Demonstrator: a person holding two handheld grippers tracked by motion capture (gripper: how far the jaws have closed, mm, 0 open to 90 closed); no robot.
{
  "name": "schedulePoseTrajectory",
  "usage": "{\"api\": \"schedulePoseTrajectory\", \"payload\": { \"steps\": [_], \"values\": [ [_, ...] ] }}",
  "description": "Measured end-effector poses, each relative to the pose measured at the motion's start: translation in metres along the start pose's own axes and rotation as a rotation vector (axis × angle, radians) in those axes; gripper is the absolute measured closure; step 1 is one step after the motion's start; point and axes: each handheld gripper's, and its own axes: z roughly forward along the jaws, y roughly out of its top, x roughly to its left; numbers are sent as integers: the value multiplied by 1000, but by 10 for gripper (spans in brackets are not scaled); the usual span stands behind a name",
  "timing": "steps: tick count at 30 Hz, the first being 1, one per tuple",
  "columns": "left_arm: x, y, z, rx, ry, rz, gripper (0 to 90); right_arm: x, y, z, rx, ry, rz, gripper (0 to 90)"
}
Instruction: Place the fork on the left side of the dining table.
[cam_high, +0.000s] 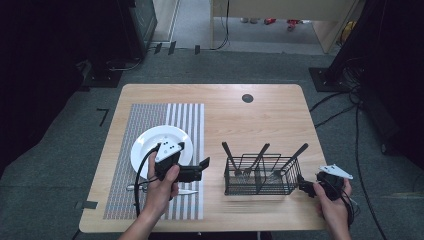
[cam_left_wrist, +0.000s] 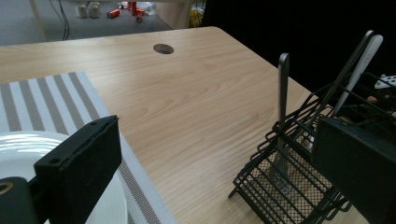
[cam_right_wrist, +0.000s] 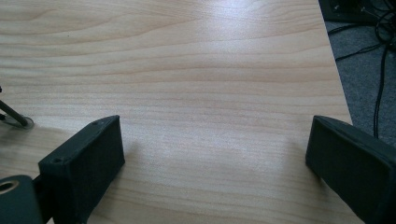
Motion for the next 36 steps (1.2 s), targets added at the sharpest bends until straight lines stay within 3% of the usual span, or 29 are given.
{"api": "schedulePoseTrajectory", "payload": {
  "steps": [15, 25, 29, 30, 32, 36],
  "values": [
    [-16, 9, 14, 11, -57, 7, 23, 0, 0, 0, -2, 1, -1, 40],
    [-26, 16, 35, 26, -112, 12, 25, 0, 0, 0, -2, 1, 0, 41],
    [-30, 18, 41, 30, -126, 18, 77, 0, 0, 0, -3, 1, -1, 44],
    [-31, 18, 43, 22, -115, 19, 161, 0, 0, 0, -3, 2, -1, 46],
    [-31, 19, 45, 26, -129, 18, 164, 0, 0, 0, -4, 2, -2, 46],
    [-31, 19, 49, 16, -145, 4, 363, 0, 0, 0, -3, 3, -3, 47]
  ]
}}
